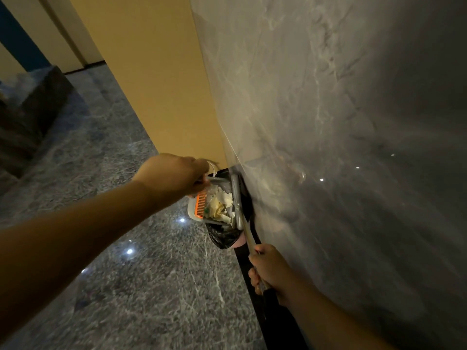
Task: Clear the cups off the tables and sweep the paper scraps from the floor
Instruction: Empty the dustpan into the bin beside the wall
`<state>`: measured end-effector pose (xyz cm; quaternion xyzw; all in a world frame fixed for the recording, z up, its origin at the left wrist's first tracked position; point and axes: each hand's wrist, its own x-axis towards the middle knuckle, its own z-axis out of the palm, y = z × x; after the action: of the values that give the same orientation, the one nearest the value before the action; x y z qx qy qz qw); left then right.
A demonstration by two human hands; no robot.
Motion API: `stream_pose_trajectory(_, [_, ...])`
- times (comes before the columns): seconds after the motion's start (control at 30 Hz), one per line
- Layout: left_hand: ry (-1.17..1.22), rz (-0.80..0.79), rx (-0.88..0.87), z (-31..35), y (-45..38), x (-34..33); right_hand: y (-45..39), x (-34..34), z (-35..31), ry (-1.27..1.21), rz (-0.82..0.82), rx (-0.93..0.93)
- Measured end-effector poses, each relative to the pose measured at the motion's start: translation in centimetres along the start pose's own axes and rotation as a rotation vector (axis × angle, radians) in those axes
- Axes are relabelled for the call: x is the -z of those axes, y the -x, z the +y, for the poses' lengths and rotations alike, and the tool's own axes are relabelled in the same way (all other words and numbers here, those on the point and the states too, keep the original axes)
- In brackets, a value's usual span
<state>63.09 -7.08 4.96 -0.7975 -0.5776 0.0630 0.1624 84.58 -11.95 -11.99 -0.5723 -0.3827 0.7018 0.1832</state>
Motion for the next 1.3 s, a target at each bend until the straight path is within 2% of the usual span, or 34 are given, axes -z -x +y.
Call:
stream_pose_trajectory(0.07, [0.009,0.031,0.034,0.3,-0.6,0.1,0.0,-0.1,0.1,-0.02,0.009,-0.011])
stream_pose_trajectory(0.17, [0.004,-0.013,-0.074,1.3,-1.4,-0.2,-0.1,0.0,-0.1,-0.069,0.016,-0.01])
stream_pose_trajectory(0.3, [-0.001,0.043,0.009,0.9,-2.2,0.5,-0.3,-0.3,-0.1,-0.094,0.036,-0.007])
stream_pose_trajectory(0.43, [-0.016,0.004,-0.09,1.7,-2.4,0.4,-0.4,-0.3,-0.1,-0.089,0.036,-0.005])
stream_pose_trajectory(0.53, [-0.017,0.025,-0.061,1.4,-2.8,0.5,-0.6,-0.3,-0.1,-0.071,0.039,0.0])
stream_pose_trajectory(0.63, [-0.049,-0.013,-0.135,1.8,-2.9,0.2,-0.8,-0.2,-0.2,-0.083,0.043,-0.01])
stream_pose_trajectory(0.77, [-0.074,0.035,-0.112,1.7,-3.3,0.4,-1.1,-0.1,-0.2,-0.146,0.04,-0.054])
stream_pose_trajectory(0.87, [-0.09,-0.011,-0.183,2.1,-3.4,0.1,-1.1,0.0,-0.2,-0.177,0.045,-0.061])
stream_pose_trajectory(1.0, [-0.073,-0.019,-0.155,1.1,-3.8,0.9,-1.0,0.0,-0.3,-0.118,0.068,0.007])
stream_pose_trajectory(1.1, [-0.118,-0.039,-0.202,0.8,-3.3,1.0,-0.9,-0.1,-0.2,-0.168,0.037,-0.05])
stream_pose_trajectory(1.2, [-0.114,-0.002,-0.163,0.4,-3.2,1.1,-0.8,-0.2,-0.3,-0.179,0.026,-0.062])
stream_pose_trajectory(1.3, [-0.148,-0.033,-0.18,0.7,-2.9,0.9,-0.8,-0.2,-0.3,-0.19,0.038,-0.069])
